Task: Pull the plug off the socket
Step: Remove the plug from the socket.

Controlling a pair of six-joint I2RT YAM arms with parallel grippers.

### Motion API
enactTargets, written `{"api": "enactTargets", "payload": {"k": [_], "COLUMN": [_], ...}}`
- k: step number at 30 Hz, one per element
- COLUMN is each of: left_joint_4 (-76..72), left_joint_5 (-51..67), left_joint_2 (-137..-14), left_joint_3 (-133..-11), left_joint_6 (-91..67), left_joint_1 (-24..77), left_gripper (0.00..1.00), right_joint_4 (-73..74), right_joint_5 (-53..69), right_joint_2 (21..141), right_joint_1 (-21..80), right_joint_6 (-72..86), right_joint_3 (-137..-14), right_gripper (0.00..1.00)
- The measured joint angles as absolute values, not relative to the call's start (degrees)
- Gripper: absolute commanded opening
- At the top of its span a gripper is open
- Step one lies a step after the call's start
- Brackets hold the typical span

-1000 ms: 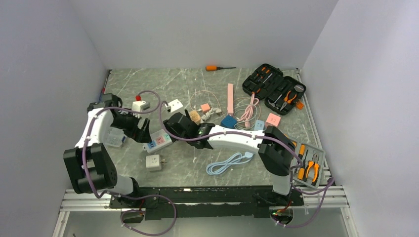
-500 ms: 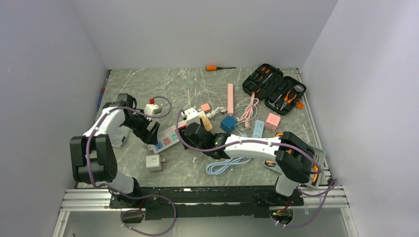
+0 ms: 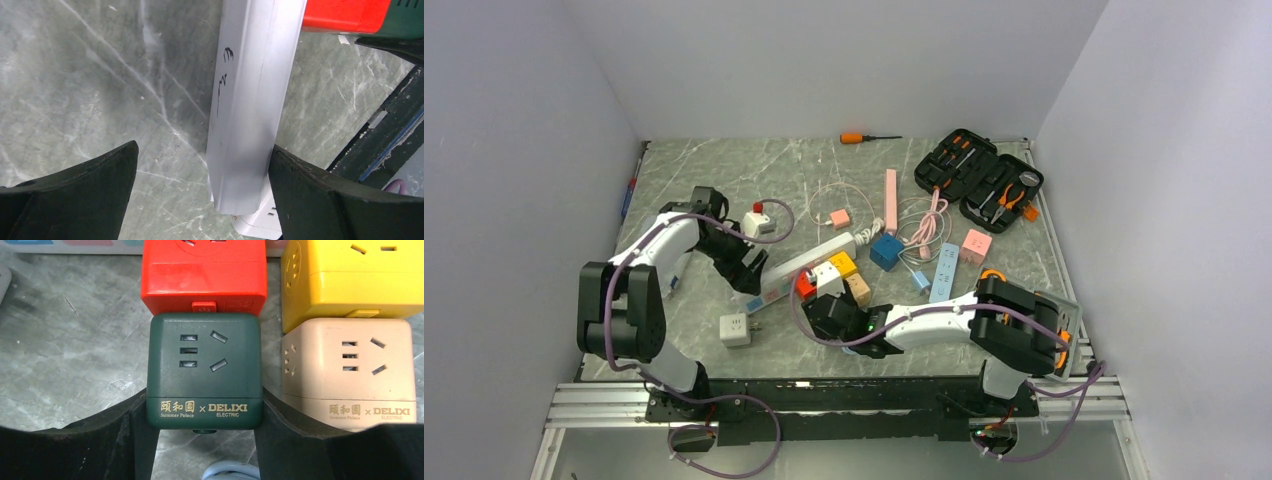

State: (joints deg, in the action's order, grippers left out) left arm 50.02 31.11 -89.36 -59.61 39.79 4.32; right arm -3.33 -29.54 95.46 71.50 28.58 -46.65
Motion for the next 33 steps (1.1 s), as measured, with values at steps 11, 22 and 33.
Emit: {"api": "enactTargets", "payload": {"k": [11,22,33], "left_joint_4": [48.1,44.0,47.3], "left_joint_5": [30.0,26.2,12.6], "left_joint_2": [-91.0,-91.7,-83.6], "left_joint_3": [-60.3,-58.0,-66.0], "left_joint_6": [36.8,34.2,32.2], "left_joint_1": [11.9,15.1,12.3], "left_gripper": [0.99,0.99,0.99], "right_joint_4": [-3.9,-3.1,-1.1], "right_joint_5": [-32.1,-31.4,-26.0], "right_joint_2": [95.8,86.0,70.5], "right_joint_1": [71.9,70.2,63.9], "right_joint_6": [30.4,29.1,27.4], "right_joint_3": [-45.5,-45.9,-47.0], "right_gripper": [0.79,0.85,1.0]}}
